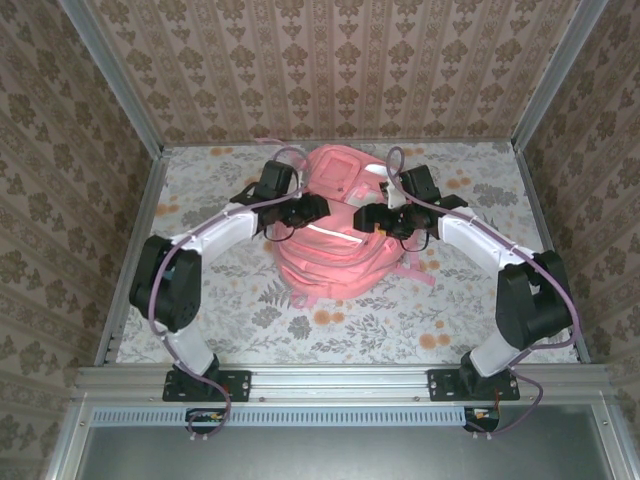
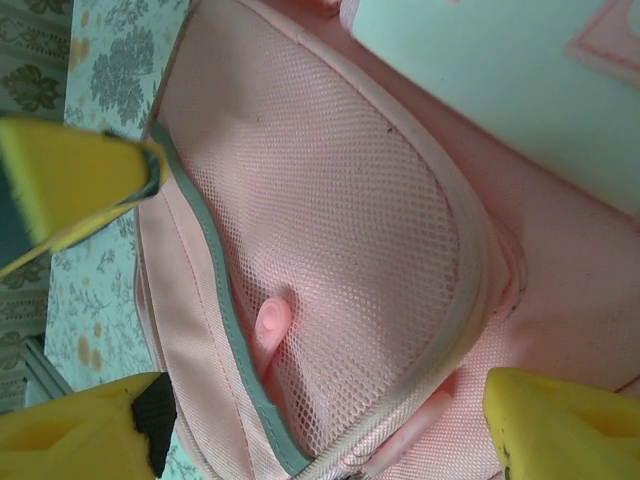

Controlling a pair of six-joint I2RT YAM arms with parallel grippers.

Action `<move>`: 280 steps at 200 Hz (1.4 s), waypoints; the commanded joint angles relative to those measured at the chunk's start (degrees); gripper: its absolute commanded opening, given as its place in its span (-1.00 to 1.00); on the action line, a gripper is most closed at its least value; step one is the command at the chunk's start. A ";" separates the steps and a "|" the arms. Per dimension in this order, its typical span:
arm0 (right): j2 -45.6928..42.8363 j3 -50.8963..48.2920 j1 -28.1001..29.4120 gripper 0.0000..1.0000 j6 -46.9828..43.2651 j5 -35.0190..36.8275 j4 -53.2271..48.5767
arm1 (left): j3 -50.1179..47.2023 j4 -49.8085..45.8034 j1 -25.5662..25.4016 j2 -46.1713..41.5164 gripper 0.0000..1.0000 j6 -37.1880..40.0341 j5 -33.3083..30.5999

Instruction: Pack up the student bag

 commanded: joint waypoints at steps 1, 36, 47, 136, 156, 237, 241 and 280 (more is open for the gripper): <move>1.81 -0.88 0.22 0.69 -1.45 -4.49 1.65 | 4.69 1.82 -0.14 4.76 -0.47 -1.91 2.21; 2.64 -1.15 0.27 0.75 -3.90 -6.84 1.47 | 8.08 1.69 -0.30 10.45 -0.56 -3.41 2.62; 2.54 -1.40 0.34 0.75 -4.81 -7.44 1.31 | 8.02 1.82 -0.30 11.13 -0.56 -3.74 2.39; -3.34 -5.25 3.47 0.67 -9.08 -7.31 -3.39 | 7.24 2.34 -0.35 13.75 -0.58 -5.76 1.90; -5.71 -7.75 3.96 0.64 -8.66 -7.58 -3.00 | 7.12 2.44 -0.30 13.93 -0.59 -6.08 1.87; -6.83 -9.35 7.31 0.11 -9.02 1.61 -2.44 | 7.05 2.79 -0.17 13.88 -0.59 -6.34 2.09; -7.01 -9.33 7.40 0.08 -9.34 2.49 -2.56 | 7.07 2.72 -0.21 13.88 -0.59 -6.33 2.19; -10.79 -9.40 8.15 -0.03 -11.70 8.83 -3.06 | 8.18 1.70 -0.08 14.69 -0.60 -5.55 2.74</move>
